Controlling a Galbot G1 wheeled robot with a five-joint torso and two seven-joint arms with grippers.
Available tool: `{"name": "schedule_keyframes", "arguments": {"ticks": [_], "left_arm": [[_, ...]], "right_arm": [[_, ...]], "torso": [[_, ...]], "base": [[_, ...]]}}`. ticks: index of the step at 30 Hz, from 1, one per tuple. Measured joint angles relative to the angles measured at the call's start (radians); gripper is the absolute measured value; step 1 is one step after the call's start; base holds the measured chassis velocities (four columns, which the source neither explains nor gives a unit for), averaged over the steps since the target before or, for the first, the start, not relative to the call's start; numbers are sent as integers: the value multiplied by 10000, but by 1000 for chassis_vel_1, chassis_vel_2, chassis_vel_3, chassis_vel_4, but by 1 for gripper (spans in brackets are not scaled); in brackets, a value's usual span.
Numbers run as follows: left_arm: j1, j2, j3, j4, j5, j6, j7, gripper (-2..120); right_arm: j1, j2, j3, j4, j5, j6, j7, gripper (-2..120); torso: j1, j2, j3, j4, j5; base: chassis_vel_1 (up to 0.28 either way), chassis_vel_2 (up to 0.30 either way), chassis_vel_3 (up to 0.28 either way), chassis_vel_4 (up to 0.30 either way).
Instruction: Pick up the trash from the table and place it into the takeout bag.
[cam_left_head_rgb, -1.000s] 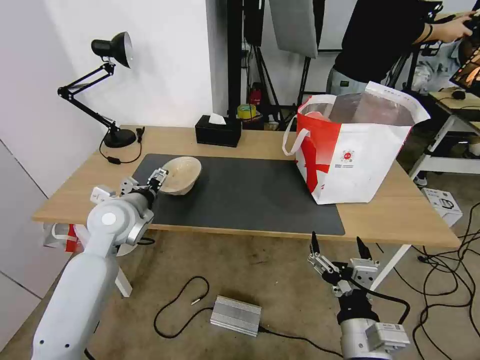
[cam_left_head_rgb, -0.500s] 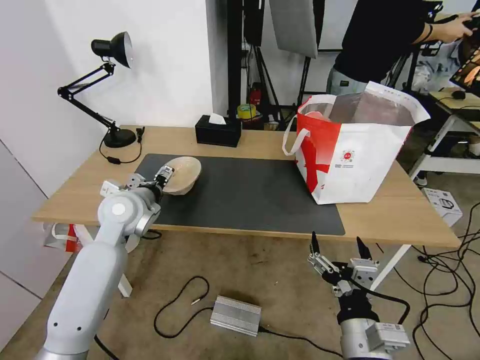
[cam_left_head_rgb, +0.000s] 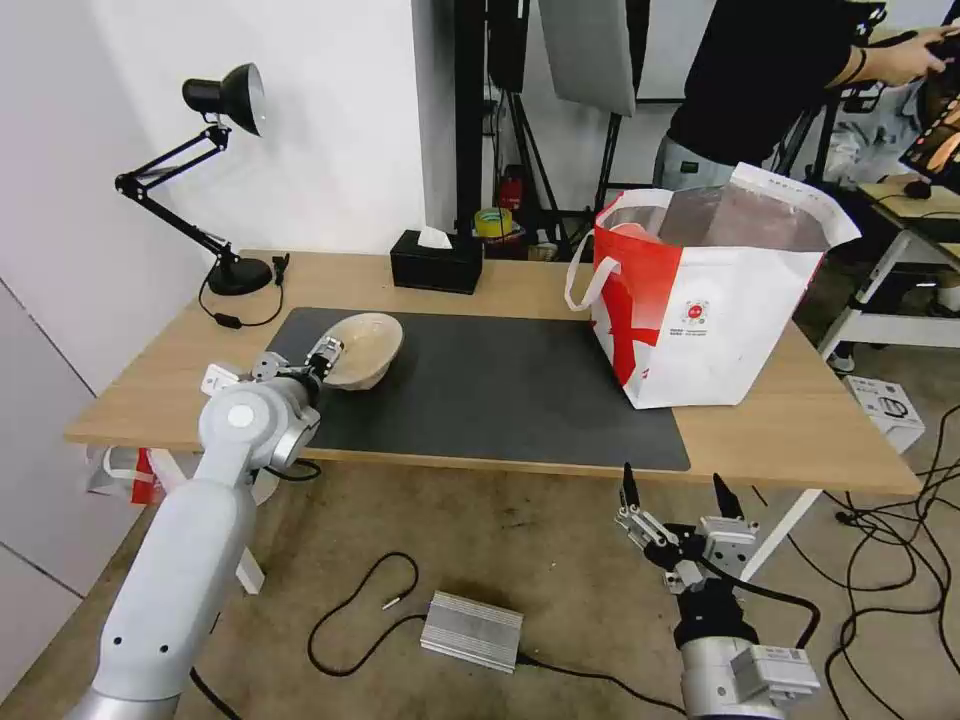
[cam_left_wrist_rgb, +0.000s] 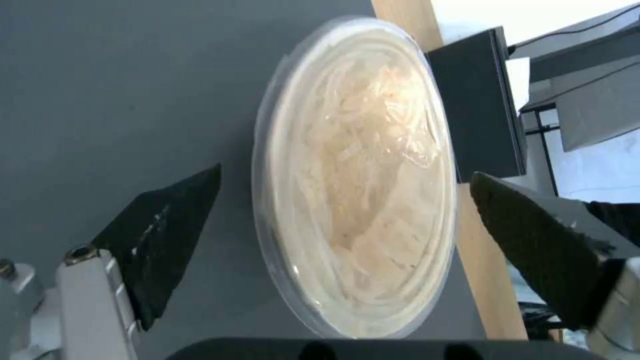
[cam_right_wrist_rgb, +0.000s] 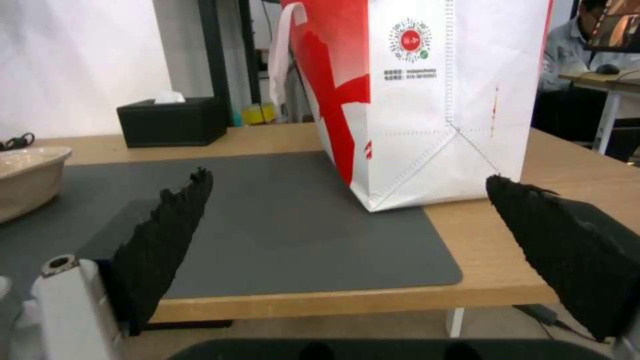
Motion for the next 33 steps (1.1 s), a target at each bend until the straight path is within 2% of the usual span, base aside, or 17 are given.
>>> {"name": "schedule_keyframes", "arguments": {"ticks": [21, 33], "left_arm": [[-73, -174, 221, 80, 125, 24, 50, 100], [-352, -248, 371, 599, 140, 33, 89, 100]], "right_arm": [[0, 0, 0, 0, 0, 0, 0, 100], [-1, 0, 0, 0, 0, 0, 0, 100]], "torso": [[0, 0, 0, 0, 0], [0, 0, -1, 0, 0]], "base": [[0, 0, 0, 0], [0, 0, 0, 0]]}}
